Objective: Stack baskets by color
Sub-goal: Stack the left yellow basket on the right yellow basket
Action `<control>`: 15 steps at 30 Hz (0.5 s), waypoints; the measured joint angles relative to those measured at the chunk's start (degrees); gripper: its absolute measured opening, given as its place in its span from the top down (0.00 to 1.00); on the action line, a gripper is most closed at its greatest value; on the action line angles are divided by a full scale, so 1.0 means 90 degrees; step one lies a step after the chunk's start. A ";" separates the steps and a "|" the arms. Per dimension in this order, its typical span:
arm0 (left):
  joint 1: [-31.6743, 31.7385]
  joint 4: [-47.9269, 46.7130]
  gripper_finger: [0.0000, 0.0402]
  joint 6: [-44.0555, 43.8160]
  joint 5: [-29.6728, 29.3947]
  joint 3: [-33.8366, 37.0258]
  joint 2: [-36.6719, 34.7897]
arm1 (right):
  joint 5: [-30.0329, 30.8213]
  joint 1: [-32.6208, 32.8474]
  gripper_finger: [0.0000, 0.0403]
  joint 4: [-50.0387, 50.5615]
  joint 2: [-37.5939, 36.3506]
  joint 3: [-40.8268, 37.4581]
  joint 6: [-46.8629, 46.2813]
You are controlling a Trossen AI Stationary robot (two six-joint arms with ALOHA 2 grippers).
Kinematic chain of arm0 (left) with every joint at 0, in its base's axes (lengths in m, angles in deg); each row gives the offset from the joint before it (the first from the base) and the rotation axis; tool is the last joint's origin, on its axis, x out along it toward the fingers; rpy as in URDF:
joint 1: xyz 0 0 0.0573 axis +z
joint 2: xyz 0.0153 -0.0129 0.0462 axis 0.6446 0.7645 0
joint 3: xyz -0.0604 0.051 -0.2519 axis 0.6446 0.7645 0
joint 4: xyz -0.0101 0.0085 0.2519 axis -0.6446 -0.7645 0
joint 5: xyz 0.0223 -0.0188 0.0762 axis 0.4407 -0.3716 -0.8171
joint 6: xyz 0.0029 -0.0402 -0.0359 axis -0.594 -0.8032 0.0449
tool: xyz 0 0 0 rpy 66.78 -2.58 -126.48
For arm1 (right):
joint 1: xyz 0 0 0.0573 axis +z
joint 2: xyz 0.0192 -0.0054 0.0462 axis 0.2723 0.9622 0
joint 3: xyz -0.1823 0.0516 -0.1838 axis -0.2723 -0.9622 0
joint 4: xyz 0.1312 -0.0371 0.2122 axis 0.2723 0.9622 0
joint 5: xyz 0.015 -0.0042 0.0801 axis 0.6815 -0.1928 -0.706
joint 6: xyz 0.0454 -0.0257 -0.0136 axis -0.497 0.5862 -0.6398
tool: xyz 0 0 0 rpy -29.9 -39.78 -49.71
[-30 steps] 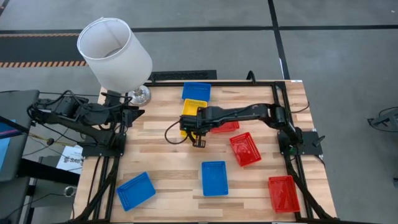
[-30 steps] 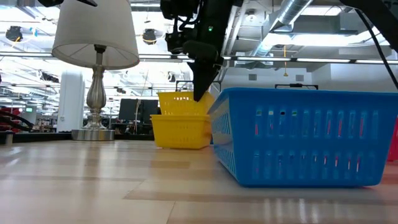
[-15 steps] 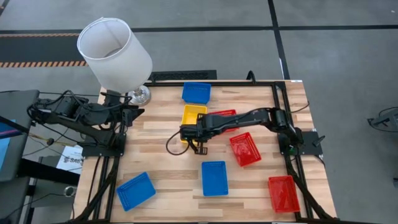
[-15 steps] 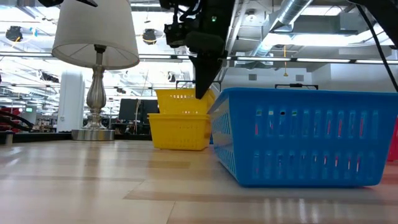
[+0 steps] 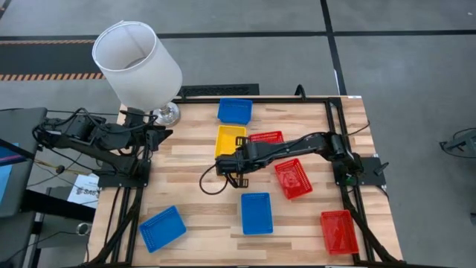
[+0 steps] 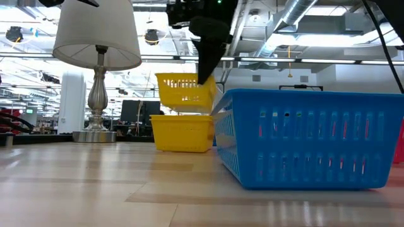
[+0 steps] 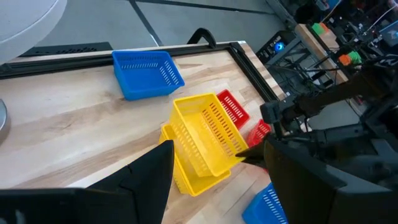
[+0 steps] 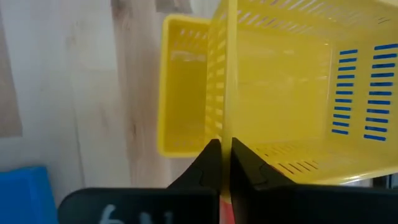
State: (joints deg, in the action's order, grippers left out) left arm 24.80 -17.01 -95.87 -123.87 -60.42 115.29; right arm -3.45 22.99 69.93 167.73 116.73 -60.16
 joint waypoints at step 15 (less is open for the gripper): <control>0.0000 -0.0001 0.41 -0.0010 0.0043 0.0000 0.0000 | -0.0369 0.0059 0.92 -0.0186 0.0039 -0.0236 -0.0444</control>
State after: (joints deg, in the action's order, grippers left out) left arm 24.80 -17.02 -95.95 -123.48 -60.42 115.29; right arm -6.77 23.53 68.25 168.08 114.60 -64.15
